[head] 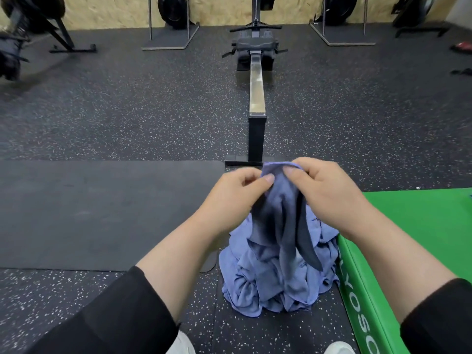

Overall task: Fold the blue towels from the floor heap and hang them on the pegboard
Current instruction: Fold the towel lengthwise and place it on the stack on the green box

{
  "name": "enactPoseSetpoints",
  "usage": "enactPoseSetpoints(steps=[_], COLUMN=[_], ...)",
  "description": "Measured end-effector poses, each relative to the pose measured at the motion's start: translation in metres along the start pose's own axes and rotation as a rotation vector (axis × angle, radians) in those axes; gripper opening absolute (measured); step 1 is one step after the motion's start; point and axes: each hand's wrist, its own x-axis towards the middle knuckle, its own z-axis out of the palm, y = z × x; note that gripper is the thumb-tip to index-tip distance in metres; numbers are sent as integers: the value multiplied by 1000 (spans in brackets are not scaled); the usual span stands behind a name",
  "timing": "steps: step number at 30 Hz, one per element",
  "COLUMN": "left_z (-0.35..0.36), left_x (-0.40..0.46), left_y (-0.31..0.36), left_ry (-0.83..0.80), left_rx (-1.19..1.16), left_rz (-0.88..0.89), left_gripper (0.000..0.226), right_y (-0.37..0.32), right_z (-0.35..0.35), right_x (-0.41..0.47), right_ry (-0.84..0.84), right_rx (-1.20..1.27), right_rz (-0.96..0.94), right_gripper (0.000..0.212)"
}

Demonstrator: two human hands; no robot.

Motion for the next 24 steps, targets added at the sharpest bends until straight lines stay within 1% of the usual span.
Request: enactPoseSetpoints(steps=[2,4,6,7,9,10,14,16,17,20,22,24], left_z=[1,2,4,4,5,4,-3,-7,-8,-9,-7,-2], left_x=[-2,-4,-5,-5,-5,-6,-7,-7,-6,-5,-4,-4], left_y=[-6,-5,-1,2,4,3,-12,-19,-20,-17,-11,-4], left_ry=[-68,-48,-12,5,-3,-39,-234,-230,-186,5,81,107], left_rx=[60,104,88,67,37,55,242,309,329,326,248,190], left_rz=[-4,17,23,21,3,-18,-173,-226,-217,-95,-44,-15], left_gripper=[32,33,33,33,36,38,36,33,31,25,22,20], right_y=[0,0,-3,-5,-9,-9,0,8,11,15,12,7], right_z=[-3,-4,-2,-1,-1,-2,-14,-23,-27,-33,-27,-17], right_x=[1,1,0,-1,-1,0,4,6,6,6,4,2], right_ry=[25,-31,-65,-46,45,101,334,424,439,374,275,109], right_rx=[60,70,-5,-28,-18,-10,49,30,-23,-232,-249,-207], right_rz=[19,12,-8,-11,-10,-7,13,32,32,2,-6,11], right_gripper=[23,15,26,33,40,41,43,44,44,42,35,22])
